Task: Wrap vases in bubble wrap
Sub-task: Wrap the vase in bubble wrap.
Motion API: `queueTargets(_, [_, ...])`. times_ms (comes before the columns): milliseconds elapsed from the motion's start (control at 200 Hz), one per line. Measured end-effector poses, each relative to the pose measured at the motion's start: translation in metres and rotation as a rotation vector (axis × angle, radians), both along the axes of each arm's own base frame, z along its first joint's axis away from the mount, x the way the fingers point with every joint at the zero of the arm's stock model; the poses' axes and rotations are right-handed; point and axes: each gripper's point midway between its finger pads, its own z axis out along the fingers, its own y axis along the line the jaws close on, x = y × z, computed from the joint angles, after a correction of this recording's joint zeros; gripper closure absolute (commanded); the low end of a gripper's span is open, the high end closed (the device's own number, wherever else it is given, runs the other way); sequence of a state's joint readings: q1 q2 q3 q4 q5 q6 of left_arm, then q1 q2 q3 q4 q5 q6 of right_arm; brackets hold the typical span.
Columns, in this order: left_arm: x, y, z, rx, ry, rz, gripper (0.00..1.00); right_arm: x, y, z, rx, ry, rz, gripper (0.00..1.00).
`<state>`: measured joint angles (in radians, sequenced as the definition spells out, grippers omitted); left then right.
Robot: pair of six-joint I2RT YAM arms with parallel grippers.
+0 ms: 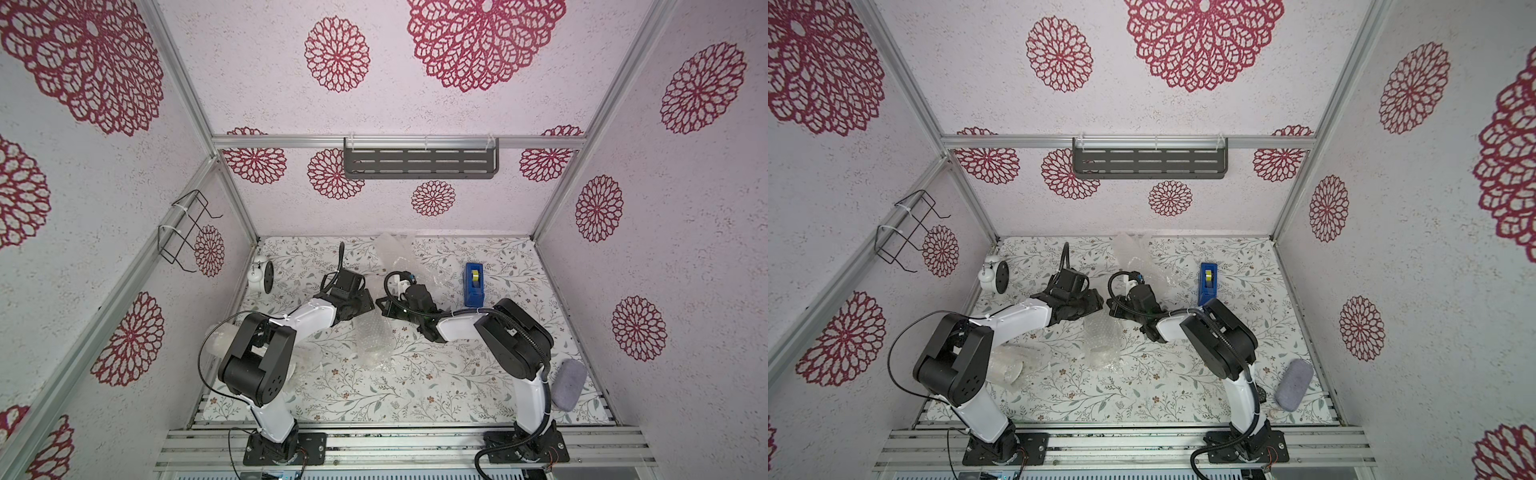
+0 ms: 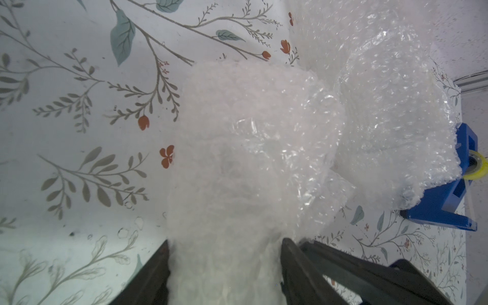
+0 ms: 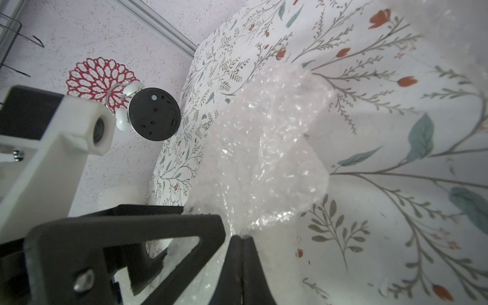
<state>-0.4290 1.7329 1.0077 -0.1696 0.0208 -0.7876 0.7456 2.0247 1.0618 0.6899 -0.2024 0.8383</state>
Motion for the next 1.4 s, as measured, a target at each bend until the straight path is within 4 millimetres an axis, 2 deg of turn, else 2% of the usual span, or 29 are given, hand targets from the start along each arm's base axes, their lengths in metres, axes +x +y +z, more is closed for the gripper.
queueTargets(325, [-0.014,0.009,0.001,-0.049,-0.017,-0.020,0.34,-0.005,0.010,0.008,0.008,-0.003,0.027,1.00])
queueTargets(861, [-0.032,0.018,0.006,-0.118,-0.032,-0.042,0.22,-0.011,0.021,0.013,0.009,-0.002,0.049,1.00])
queueTargets(1046, [-0.032,0.023,0.012,-0.129,-0.050,-0.035,0.18,-0.011,0.028,0.021,0.017,-0.011,0.057,1.00])
queueTargets(1241, [-0.029,0.031,0.012,-0.189,-0.059,-0.004,0.08,-0.014,0.033,0.024,0.009,-0.029,0.067,1.00])
queueTargets(1396, [-0.021,0.031,0.023,-0.247,-0.095,0.004,0.02,-0.018,0.036,0.024,0.000,-0.044,0.083,1.00])
